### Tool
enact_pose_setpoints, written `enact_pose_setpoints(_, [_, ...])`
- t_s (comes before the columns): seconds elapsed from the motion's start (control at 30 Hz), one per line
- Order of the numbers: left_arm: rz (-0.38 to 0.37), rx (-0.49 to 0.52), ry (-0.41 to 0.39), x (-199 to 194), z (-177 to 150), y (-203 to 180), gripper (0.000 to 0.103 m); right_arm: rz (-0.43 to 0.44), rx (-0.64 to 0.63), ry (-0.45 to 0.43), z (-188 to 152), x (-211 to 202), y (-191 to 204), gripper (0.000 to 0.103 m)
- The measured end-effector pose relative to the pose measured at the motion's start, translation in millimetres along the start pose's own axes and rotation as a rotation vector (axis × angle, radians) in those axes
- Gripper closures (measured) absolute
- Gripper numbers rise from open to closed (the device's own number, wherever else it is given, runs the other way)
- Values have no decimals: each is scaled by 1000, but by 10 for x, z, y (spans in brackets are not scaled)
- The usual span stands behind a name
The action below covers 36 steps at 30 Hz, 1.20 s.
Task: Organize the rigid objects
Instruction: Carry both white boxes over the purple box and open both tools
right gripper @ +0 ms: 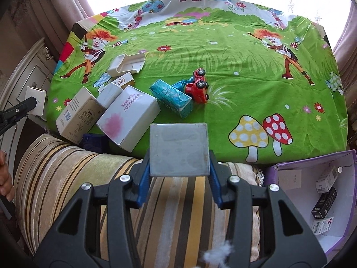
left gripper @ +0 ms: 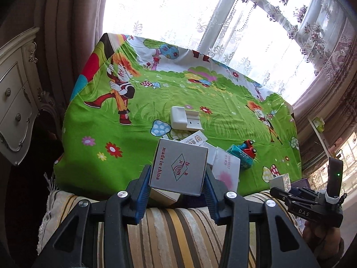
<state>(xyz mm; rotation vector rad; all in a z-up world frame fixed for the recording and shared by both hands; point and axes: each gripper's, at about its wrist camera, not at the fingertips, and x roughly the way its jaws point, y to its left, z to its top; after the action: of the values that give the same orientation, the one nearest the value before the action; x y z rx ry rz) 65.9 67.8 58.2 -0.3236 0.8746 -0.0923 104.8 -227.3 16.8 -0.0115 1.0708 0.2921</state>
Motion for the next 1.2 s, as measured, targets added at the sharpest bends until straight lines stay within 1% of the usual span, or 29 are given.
enact_pose_setpoints(0.3, [-68,14,23,-165,-339,-317,58,-3,10,-50,-317,-446,-88,54])
enact_pose_setpoints(0.43, [-113,64,34,-209,-438,-601,58,-10,29,-62,-472,-603,-204,54])
enact_pose_setpoints(0.63, [-198,136,76,-157,-596,-1081,58,-39,71,-85,-659,-848,-465,54])
enact_pose_setpoints(0.93, [-287,246,131,-33,-802,-1738,58,-152,115,-111,-875,-1086,-839,54])
enact_pose_setpoints(1.07, [-323,277,170,62,-901,-1973,58,-209,138,-111,-970,-1147,-1011,54])
enact_pose_setpoints(1.2, [-345,322,194,117,-975,-2183,58,-245,166,-103,-1059,-1173,-1181,54])
